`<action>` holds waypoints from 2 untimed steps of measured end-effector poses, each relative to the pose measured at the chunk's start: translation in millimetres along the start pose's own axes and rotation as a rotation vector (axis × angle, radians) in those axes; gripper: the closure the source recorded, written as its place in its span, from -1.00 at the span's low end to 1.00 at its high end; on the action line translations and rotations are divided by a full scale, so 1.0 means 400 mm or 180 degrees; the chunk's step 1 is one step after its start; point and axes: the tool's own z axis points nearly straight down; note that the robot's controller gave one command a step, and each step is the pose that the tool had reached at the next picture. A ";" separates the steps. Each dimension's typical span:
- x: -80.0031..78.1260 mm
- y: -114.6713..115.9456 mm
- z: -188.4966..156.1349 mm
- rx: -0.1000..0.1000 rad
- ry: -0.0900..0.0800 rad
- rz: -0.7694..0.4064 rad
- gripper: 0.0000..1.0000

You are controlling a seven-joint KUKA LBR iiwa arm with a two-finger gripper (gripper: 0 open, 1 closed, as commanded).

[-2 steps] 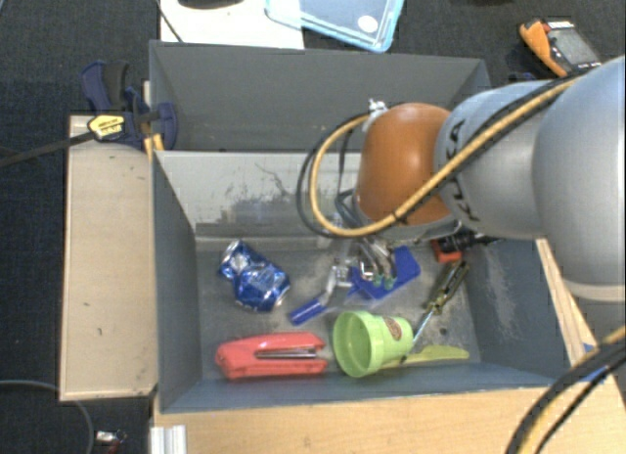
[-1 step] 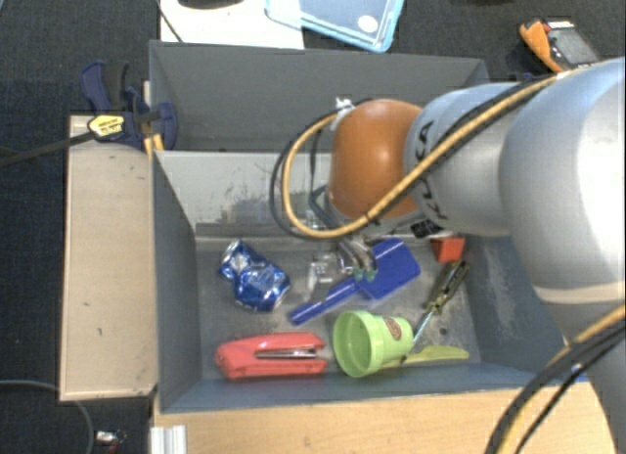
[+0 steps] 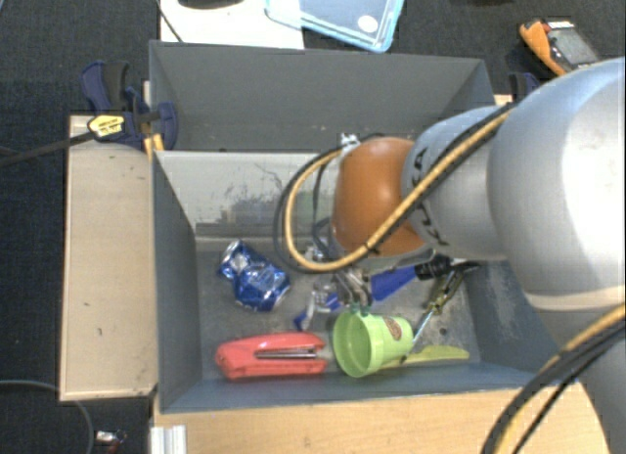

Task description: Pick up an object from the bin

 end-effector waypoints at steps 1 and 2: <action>-0.039 0.071 0.013 -0.0008 -0.0026 -0.0348 -1.00; -0.037 0.069 -0.015 -0.0007 -0.0020 -0.0115 -1.00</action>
Offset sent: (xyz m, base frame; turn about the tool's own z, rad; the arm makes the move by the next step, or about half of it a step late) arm 0.0042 0.0183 0.0144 0.0313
